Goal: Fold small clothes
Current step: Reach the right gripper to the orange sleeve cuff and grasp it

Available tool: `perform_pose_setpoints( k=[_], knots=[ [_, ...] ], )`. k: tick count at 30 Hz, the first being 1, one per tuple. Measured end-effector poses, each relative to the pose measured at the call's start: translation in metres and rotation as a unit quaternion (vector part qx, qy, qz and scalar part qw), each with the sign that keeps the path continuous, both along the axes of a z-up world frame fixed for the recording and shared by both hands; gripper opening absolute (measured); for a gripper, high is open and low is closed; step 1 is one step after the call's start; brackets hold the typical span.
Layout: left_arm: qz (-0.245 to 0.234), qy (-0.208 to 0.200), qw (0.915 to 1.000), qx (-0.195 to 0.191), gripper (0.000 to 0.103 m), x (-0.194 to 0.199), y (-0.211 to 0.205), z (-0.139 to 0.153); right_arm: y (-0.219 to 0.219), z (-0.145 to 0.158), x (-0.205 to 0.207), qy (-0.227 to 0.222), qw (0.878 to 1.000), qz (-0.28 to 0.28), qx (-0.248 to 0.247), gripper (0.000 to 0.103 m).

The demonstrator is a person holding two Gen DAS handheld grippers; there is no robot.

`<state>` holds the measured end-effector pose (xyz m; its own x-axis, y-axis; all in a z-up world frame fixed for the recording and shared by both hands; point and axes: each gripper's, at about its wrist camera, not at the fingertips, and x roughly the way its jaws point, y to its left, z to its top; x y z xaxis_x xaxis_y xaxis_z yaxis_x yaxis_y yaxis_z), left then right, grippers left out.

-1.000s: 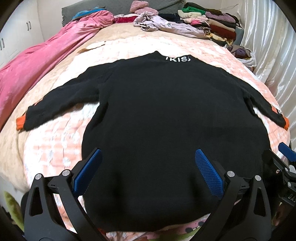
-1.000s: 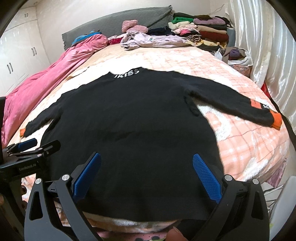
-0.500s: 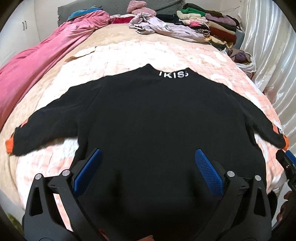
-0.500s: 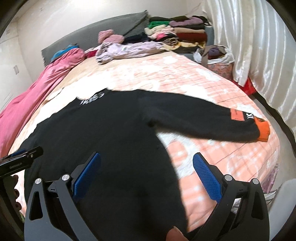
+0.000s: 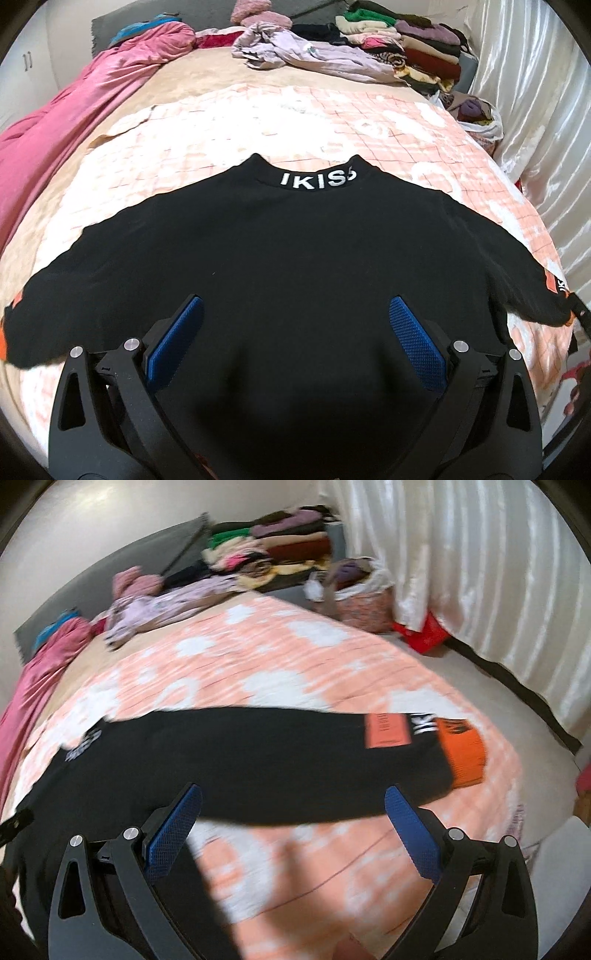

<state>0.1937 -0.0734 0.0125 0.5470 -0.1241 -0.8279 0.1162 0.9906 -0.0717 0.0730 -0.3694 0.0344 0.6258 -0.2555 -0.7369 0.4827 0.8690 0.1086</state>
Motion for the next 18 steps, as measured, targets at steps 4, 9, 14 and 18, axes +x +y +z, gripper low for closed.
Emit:
perform_pose_setpoints(
  k=[4, 9, 14, 18],
  knots=[
    [-0.008, 0.011, 0.9999, 0.003, 0.094, 0.015, -0.01, -0.009, -0.041, -0.005, -0.005, 0.0, 0.999, -0.055, -0.004, 0.099],
    [-0.021, 0.019, 0.9996, 0.001, 0.094, 0.028, -0.023, -0.02, -0.088, -0.019, -0.014, 0.016, 0.994, -0.112, 0.002, 0.099],
    [-0.043, 0.024, 0.9987, 0.014, 0.094, 0.036, -0.037, -0.032, -0.127, -0.04, -0.019, 0.037, 0.989, -0.144, 0.024, 0.099],
    [-0.052, 0.022, 0.9981, 0.024, 0.094, 0.04, -0.044, -0.041, -0.147, -0.051, -0.018, 0.038, 0.989, -0.138, 0.046, 0.098]
  ],
)
